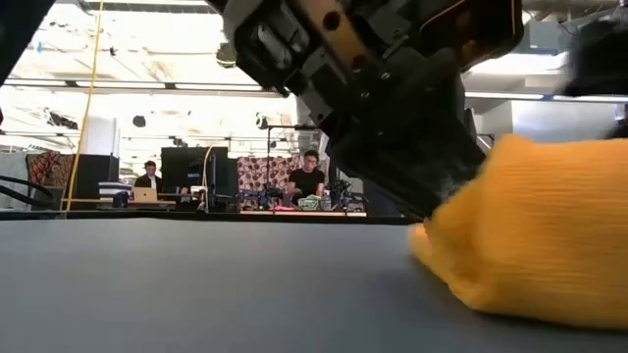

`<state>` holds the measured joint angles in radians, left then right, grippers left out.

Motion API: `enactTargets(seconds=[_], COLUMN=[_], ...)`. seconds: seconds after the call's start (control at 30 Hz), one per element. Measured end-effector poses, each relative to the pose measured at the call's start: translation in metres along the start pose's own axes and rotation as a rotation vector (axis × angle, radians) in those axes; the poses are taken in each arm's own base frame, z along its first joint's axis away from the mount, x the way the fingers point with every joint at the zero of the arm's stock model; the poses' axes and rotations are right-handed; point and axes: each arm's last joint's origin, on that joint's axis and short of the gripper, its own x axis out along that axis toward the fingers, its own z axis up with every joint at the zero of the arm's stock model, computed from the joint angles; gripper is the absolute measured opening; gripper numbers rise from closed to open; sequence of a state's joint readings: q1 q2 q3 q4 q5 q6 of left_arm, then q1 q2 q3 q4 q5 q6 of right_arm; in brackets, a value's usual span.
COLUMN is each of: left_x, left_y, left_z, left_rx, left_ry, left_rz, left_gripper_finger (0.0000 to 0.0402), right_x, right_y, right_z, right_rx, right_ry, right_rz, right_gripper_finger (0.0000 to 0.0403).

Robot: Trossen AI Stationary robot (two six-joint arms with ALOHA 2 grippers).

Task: Roll towel
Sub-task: Roll the yellow microfiber towel

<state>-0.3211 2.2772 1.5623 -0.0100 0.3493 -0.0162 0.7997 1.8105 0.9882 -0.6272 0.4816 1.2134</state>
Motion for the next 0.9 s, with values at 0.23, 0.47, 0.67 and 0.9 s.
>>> enactTargets(seconds=[0.23,0.47,0.67,0.9], left_x=[0.0,-0.023,-0.026,-0.028], left_y=[-0.017,-0.035,-0.041,-0.038], left_z=[-0.001,-0.053,-0.086,-0.087], left_rx=[-0.136,-0.402,-0.568,-0.676], left_ry=[-0.026,-0.237,-0.363,-0.421], left_rz=[0.154,0.265,0.259,0.259], left_gripper_finger=[0.0,0.0,0.0,0.0], right_x=[0.023,0.033,0.013,-0.044], right_y=[-0.021,-0.03,-0.034,-0.047], right_z=[0.042,0.073,0.092,0.103], right_rx=[-0.077,-0.127,-0.201,-0.229], right_ry=[-0.011,-0.032,-0.048,-0.155], right_rz=[-0.069,-0.047,0.04,0.161], right_gripper_finger=[0.0063,0.0063,0.0072,0.0117])
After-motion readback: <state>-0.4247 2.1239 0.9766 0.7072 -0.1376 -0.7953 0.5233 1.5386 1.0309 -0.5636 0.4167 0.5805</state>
